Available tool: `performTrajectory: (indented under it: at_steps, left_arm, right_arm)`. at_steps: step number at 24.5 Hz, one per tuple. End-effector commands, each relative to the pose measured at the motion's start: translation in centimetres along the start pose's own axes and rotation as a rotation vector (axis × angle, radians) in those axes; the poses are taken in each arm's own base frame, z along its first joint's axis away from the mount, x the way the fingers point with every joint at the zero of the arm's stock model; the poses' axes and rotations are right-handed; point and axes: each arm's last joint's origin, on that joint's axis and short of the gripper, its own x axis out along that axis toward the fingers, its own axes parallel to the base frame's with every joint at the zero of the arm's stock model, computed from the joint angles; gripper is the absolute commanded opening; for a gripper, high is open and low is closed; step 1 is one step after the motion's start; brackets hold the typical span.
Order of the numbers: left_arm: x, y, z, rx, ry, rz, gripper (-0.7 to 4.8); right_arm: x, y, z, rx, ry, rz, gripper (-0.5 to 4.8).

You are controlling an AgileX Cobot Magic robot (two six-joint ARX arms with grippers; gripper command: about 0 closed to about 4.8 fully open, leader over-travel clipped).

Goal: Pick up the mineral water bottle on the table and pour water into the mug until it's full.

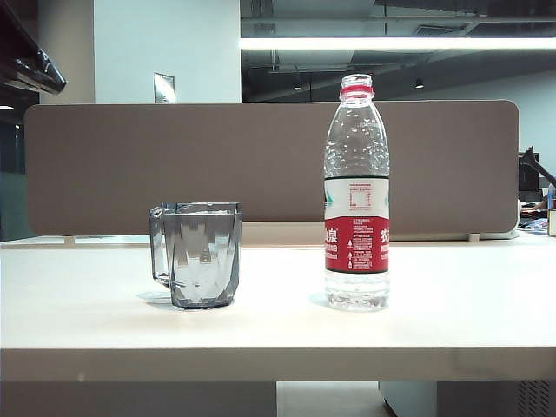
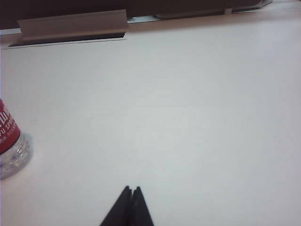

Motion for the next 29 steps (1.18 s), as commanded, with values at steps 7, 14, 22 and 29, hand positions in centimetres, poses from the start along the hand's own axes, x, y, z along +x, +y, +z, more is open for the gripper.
performTrajectory:
  at_steps: [7,14,22,29]
  left_arm:
    - [-1.2,0.1,0.3,0.007,-0.073,0.002,-0.05]
    - [-4.5,1.8,-2.3,0.080,-0.345,0.305,-0.05]
    - [-1.7,4.2,-7.2,0.078,-0.451,0.412,-0.05]
    - [0.3,5.7,-10.9,0.002,-0.371,0.468,-0.05]
  right_arm:
    - [0.1,0.0,-0.1,0.000,-0.004,0.005,-0.05]
    - [0.1,0.0,-0.1,0.000,-0.004,0.004,-0.05]
    - [0.1,0.0,-0.1,0.000,-0.004,0.005,-0.05]
    - [0.1,0.0,-0.1,0.000,-0.004,0.005,-0.05]
